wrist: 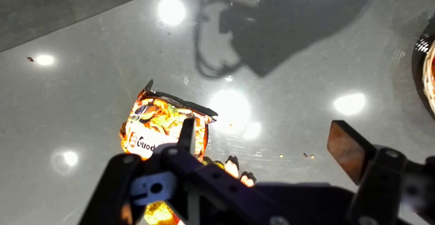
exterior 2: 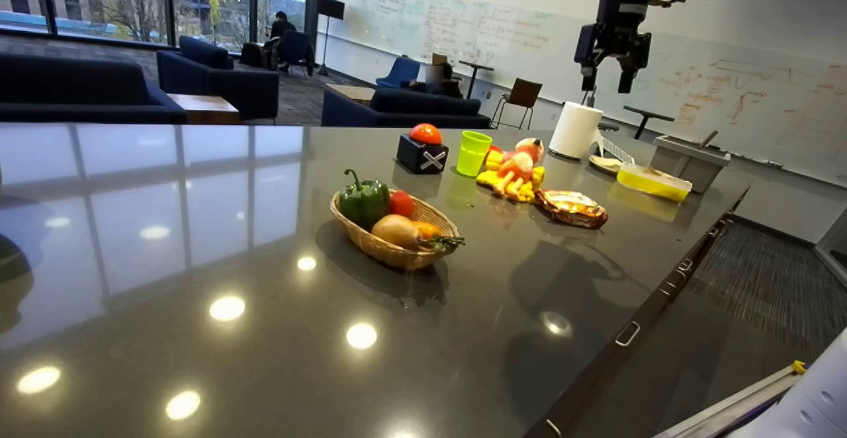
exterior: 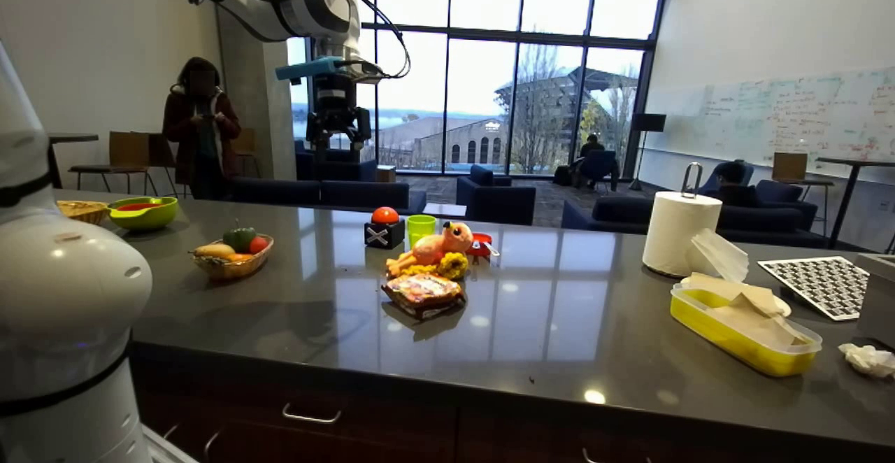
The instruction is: Move the orange plush toy to the left.
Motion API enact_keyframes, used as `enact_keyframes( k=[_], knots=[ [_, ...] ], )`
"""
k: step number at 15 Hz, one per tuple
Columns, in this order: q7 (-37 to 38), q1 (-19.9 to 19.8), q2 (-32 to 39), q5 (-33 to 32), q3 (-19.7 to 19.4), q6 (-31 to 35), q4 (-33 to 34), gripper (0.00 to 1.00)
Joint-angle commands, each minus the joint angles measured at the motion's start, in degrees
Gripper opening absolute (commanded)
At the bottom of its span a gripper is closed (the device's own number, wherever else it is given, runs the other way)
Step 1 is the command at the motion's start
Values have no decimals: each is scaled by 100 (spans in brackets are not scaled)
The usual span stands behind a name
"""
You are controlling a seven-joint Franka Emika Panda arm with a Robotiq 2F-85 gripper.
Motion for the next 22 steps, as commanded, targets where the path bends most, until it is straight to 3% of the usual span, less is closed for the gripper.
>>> enact_keyframes(
  k=[1, 9, 22],
  knots=[
    [2, 15, 7, -1, -12, -16, 22, 100],
    [-245, -68, 306, 23, -155, 194, 38, 100],
    [-260, -349, 1926, -54, -590, 1200, 946, 100]
  ],
)
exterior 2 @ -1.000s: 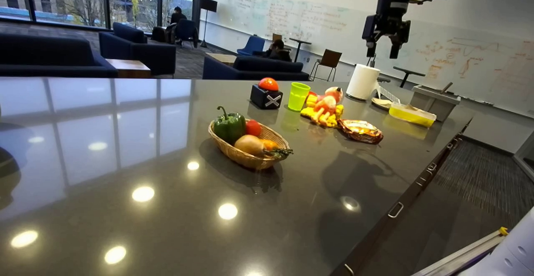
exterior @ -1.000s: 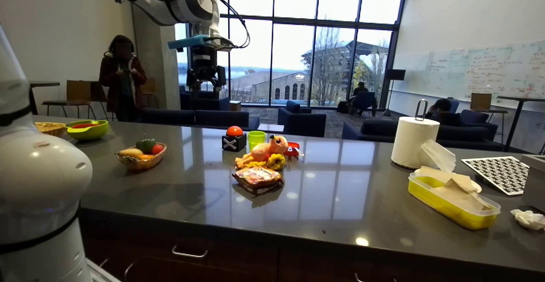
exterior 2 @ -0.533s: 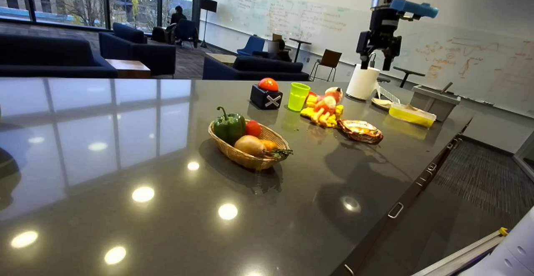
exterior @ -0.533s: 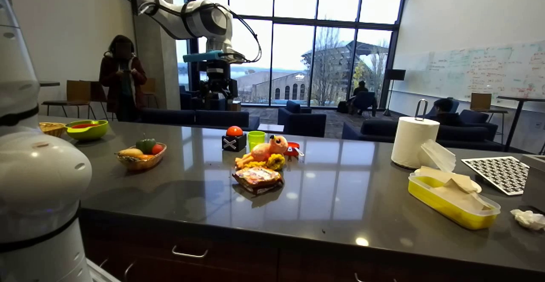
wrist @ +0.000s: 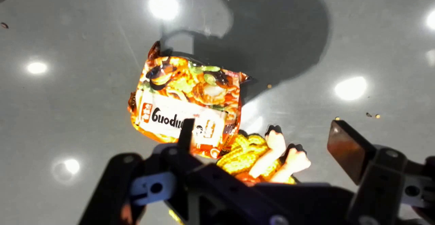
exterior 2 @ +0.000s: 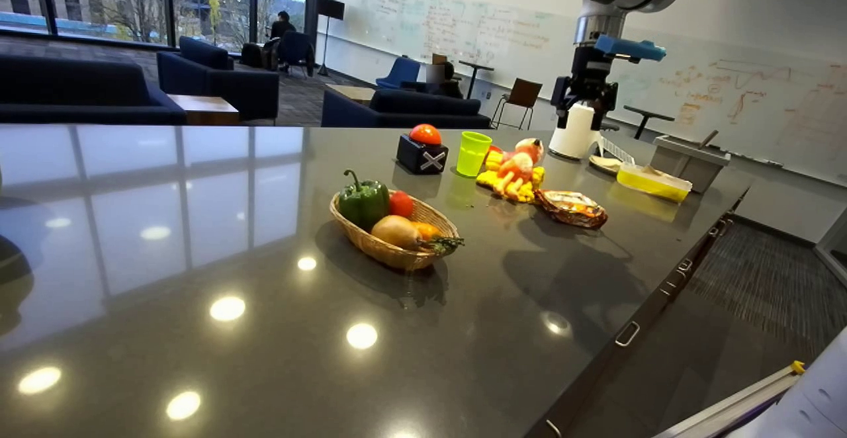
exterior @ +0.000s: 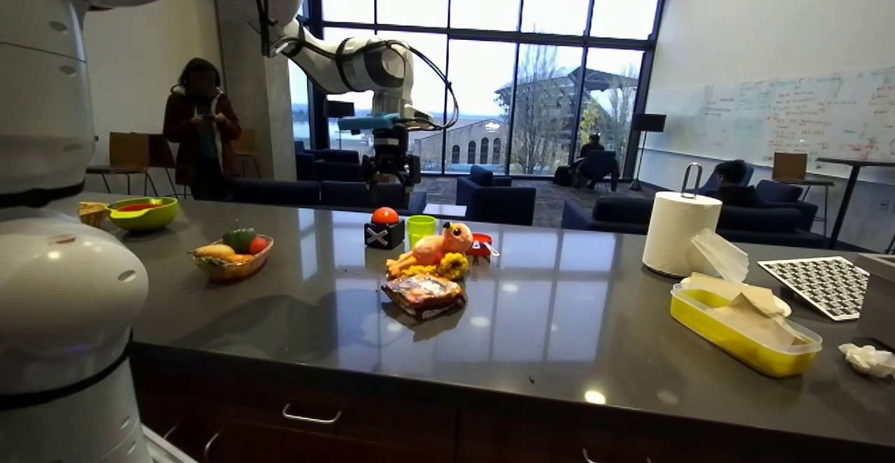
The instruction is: Move the orange plush toy to the left.
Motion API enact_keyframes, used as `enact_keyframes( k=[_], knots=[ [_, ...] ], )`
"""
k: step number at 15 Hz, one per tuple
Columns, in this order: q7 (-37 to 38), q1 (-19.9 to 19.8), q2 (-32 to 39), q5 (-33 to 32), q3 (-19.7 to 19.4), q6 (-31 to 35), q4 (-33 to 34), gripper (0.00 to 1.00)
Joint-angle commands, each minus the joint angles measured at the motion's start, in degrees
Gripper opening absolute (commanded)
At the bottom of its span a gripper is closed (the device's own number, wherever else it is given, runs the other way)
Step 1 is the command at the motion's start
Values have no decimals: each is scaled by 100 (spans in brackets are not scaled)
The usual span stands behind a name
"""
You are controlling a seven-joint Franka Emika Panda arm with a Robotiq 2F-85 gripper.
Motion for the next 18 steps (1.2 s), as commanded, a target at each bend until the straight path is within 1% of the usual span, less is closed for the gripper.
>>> enact_keyframes(
  k=[1, 3, 6, 13, 18],
  knots=[
    [10, -82, 601, -42, -93, 124, 641, 100],
    [58, -106, 948, -66, -146, 195, 985, 100],
    [-103, -191, 1474, 84, -193, 189, 1578, 100],
    [-20, -341, 2657, 102, -281, 163, 3053, 100],
    [262, -494, 3428, 456, -262, 101, 4162, 100]
  ],
)
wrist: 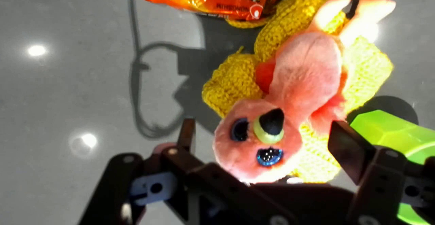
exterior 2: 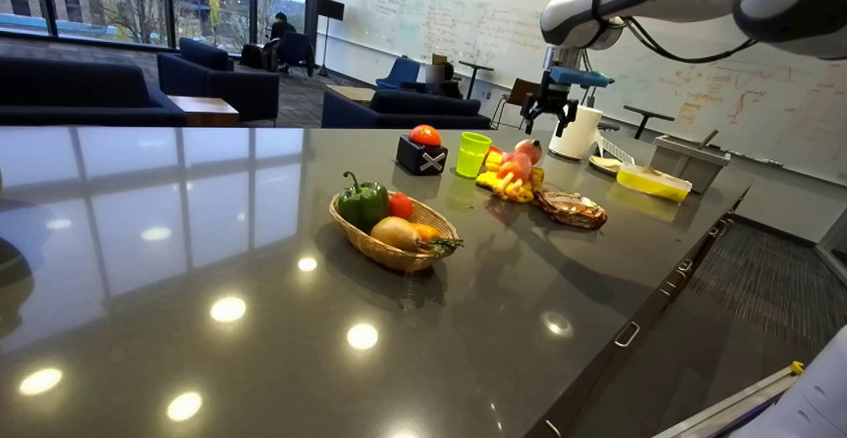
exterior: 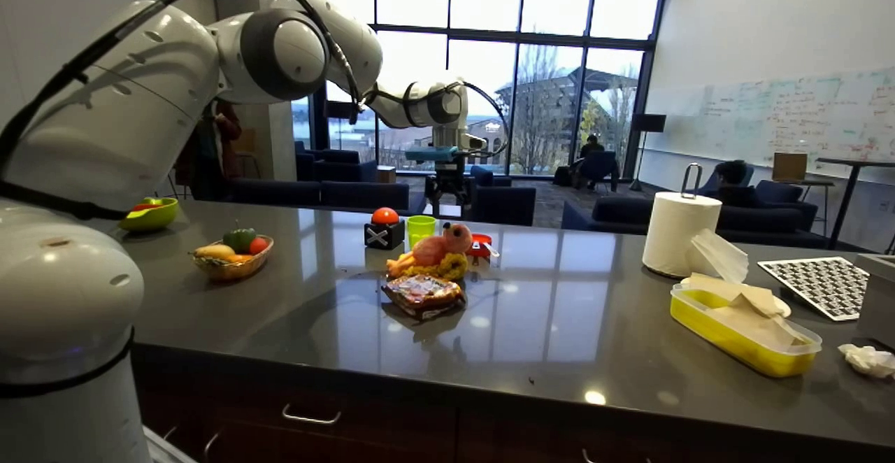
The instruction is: Move the orange plush toy to the left.
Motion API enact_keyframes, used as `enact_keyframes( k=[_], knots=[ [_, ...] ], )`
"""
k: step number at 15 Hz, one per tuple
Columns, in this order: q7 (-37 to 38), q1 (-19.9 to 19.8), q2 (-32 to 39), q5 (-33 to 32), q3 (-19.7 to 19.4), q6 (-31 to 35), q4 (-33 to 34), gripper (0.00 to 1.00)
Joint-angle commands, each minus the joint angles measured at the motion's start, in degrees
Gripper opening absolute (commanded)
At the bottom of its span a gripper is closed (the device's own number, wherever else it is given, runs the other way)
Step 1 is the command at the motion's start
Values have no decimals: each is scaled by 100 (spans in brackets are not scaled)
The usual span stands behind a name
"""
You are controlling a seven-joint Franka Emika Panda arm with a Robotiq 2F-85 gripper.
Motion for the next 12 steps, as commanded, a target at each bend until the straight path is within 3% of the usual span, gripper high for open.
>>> enact_keyframes(
  k=[1, 12],
  knots=[
    [255, -124, 655, 319, -1, -195, 1007, 100],
    [517, -262, 1687, 524, 9, -596, 2019, 100]
  ],
)
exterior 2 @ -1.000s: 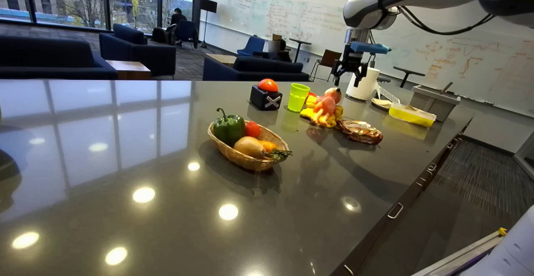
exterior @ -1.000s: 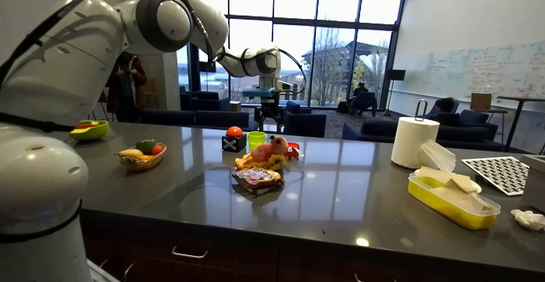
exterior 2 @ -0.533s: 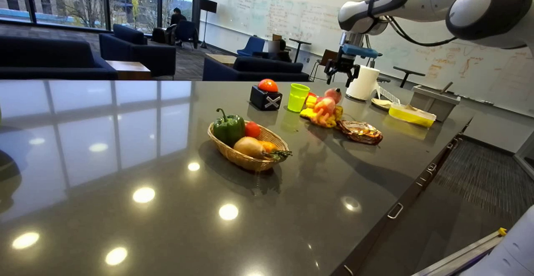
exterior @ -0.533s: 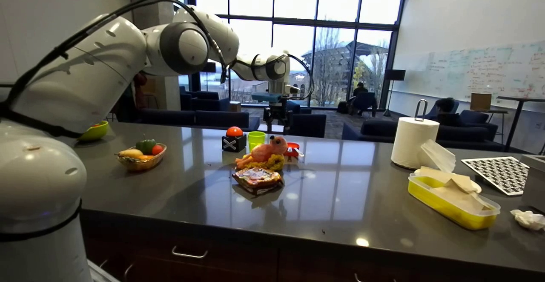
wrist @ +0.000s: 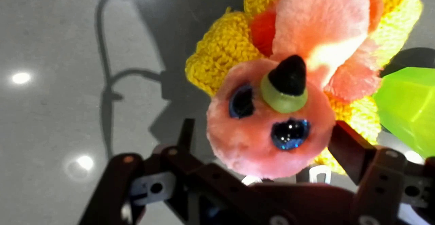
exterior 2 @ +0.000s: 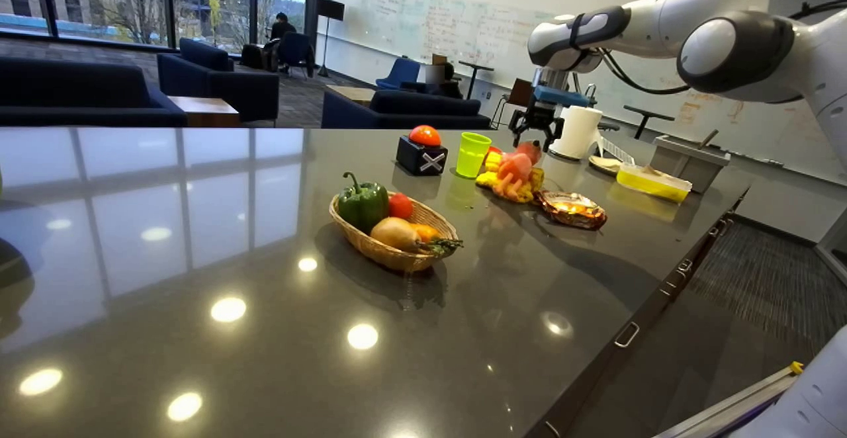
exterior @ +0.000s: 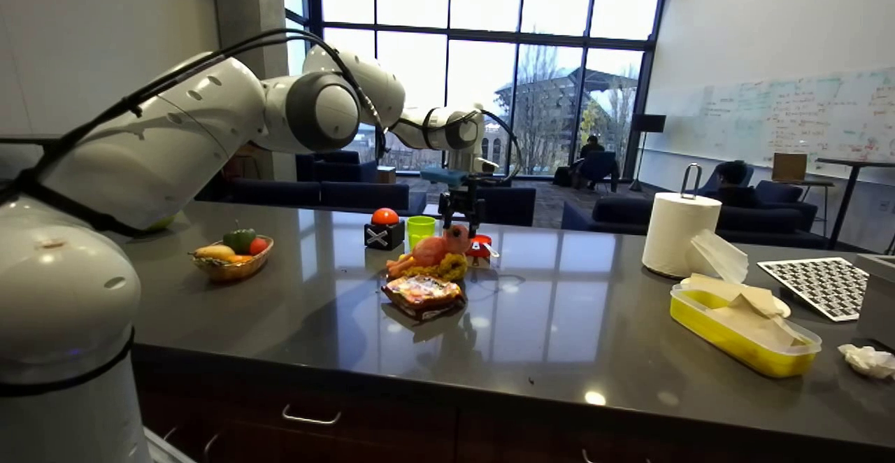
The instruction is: Move the orange plush toy to the left.
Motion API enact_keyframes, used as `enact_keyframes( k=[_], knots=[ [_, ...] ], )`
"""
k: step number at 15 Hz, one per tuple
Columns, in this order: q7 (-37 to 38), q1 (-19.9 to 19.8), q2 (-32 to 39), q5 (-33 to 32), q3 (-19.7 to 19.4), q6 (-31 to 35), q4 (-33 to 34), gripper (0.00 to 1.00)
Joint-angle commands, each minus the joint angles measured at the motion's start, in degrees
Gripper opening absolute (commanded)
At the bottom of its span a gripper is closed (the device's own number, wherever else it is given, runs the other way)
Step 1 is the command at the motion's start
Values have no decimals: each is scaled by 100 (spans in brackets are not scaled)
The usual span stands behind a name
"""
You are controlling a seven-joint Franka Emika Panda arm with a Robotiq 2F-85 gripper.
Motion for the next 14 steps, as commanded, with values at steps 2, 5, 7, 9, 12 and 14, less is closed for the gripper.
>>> enact_keyframes(
  k=[2, 5, 7, 9, 12, 14],
  knots=[
    [84, -65, 388, 120, 34, -401, 534, 97],
    [125, -33, 414, 121, 64, -499, 605, 71],
    [152, 1, 370, 109, 78, -546, 630, 57],
    [135, 28, 283, 143, 122, -628, 632, 42],
    [213, 171, 66, 150, 145, -812, 538, 31],
    [342, 284, -91, 119, 150, -970, 454, 25]
  ],
)
